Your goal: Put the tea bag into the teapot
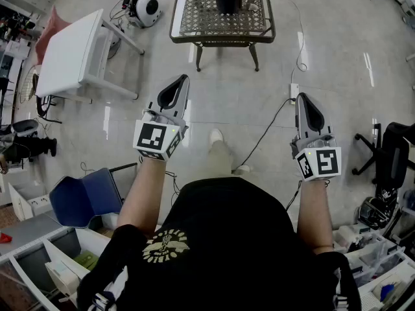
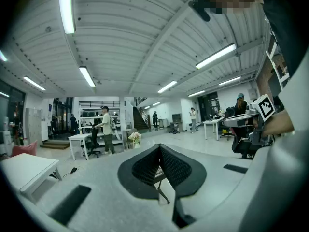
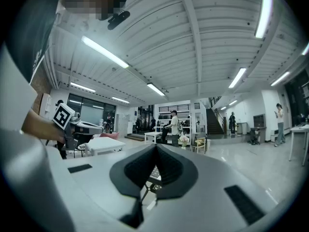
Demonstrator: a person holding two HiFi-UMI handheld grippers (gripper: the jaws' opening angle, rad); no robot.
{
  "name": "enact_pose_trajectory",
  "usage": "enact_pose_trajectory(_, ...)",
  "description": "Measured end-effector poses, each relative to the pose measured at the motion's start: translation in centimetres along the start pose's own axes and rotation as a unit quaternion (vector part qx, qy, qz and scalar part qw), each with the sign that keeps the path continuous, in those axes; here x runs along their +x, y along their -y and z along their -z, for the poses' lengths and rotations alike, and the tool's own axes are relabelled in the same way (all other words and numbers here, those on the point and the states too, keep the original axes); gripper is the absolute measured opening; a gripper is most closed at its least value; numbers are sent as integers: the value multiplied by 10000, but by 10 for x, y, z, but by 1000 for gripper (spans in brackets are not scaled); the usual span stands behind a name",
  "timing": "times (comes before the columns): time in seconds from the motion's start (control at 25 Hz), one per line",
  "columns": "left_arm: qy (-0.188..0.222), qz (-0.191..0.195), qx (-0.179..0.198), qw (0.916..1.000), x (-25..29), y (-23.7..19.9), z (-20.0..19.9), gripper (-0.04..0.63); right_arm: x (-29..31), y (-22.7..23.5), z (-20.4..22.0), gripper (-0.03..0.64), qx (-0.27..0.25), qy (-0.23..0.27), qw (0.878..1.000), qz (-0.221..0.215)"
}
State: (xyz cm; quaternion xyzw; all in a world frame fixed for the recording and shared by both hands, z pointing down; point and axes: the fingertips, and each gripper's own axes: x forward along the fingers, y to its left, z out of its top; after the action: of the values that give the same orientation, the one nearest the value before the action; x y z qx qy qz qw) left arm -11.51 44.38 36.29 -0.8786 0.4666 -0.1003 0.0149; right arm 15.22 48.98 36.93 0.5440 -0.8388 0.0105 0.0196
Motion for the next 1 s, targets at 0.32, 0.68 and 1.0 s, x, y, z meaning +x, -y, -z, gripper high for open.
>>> enact_pose_trajectory(0.32, -55, 31, 97, 9999, 54, -51, 22, -3, 71, 5, 19, 6, 204, -38, 9998, -72)
enact_pose_trajectory(0.68, -39, 72, -87, 9999, 89, -132, 36, -3, 150, 7, 8, 6, 12, -238, 9994, 237)
enact_pose_trajectory(1.0, 124, 213, -94, 9997, 115, -182, 31, -3, 185, 18, -24, 6, 401, -77, 9960, 796)
